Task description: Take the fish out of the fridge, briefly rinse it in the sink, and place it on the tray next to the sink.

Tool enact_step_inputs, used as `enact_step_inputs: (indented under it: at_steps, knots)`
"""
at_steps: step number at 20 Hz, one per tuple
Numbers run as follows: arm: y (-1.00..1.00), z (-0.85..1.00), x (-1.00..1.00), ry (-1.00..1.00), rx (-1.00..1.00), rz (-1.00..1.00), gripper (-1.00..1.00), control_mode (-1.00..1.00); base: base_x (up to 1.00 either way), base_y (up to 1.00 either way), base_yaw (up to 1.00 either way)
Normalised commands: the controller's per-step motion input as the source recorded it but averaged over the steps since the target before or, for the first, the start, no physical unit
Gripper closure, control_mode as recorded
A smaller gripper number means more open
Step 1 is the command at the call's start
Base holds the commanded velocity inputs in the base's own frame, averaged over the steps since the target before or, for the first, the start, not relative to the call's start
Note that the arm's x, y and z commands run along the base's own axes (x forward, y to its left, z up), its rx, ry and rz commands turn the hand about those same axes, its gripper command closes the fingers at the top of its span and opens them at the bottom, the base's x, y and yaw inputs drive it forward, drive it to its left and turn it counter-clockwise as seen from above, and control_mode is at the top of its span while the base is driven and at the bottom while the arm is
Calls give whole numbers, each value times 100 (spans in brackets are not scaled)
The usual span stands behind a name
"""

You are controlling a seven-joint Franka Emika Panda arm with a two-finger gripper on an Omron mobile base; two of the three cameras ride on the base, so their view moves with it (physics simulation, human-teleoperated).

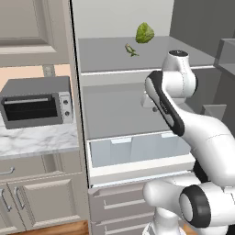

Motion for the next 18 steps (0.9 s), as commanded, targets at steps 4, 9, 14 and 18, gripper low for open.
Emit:
enact_step_inputs:
  at_steps: [4,9,14,18]
  knots:
    - [0,0,-12,-6,1,0,-100,-100,0,0,0]
    - [0,30,-31,-37,7,0,-100,-100,0,0,0]
    - [3,71,-2,-45,2,0,-100,-100,0,0,0]
    - [19,88,13,-43,-2,0,-100,-100,0,0,0]
